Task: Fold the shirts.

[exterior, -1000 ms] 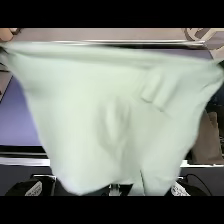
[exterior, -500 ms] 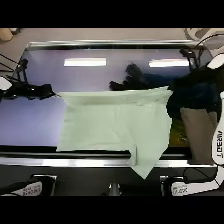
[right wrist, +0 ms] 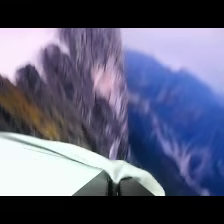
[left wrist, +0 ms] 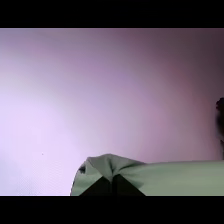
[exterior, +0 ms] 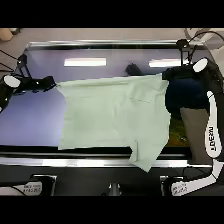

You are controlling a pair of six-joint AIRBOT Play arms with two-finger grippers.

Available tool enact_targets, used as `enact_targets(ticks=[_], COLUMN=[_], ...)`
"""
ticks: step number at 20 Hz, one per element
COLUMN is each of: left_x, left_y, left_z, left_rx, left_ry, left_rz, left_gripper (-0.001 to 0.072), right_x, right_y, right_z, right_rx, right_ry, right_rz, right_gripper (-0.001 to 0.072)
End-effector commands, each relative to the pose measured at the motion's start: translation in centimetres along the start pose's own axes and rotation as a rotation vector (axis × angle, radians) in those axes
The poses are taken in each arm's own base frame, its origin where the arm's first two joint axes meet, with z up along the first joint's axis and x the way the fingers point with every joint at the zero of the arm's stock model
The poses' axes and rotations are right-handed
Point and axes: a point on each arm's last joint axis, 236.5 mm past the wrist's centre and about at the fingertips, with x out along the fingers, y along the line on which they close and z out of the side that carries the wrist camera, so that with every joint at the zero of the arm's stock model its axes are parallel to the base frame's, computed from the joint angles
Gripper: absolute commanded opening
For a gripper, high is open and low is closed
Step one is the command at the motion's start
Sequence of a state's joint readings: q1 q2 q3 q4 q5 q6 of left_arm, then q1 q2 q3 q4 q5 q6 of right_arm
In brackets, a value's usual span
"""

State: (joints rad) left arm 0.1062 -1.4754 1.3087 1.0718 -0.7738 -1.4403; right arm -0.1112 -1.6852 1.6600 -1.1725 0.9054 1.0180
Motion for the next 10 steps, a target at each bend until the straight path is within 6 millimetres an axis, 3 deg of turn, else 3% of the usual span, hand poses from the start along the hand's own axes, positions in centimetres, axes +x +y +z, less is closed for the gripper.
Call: enact_targets(ticks=[1, 4, 6, 8, 10], left_x=[1.9, 0.9, 0.3, 0.3, 0.7], left_y=[0.6, 1.4, 2.0, 2.4, 2.8], left_z=[-1.9, -3.1, -6.3, -11.0, -14.0], left_rx=[-0.009, 0.027, 0.039, 0.019, -0.005], left_ry=[0.079, 0.15, 0.29, 0.469, 0.563], left_rz=[0.003, -0.001, -0.011, -0.032, -0.036], left_gripper=[0.0031, 0.003, 0.003, 0.003, 0.0029], right_x=[1.0, -1.2, -2.6, -1.9, -0.2], right_y=[2.1, 2.6, 1.9, 3.2, 5.1], right_z=[-5.4, -11.5, -15.0, -16.6, -16.8], right_rx=[0.003, -0.124, -0.123, -0.065, 0.002], right_ry=[0.209, 0.477, 0.633, 0.652, 0.6], right_rz=[0.103, 0.16, 0.143, 0.181, 0.244], right_gripper=[0.0021, 0.0021, 0.0021, 0.0022, 0.002])
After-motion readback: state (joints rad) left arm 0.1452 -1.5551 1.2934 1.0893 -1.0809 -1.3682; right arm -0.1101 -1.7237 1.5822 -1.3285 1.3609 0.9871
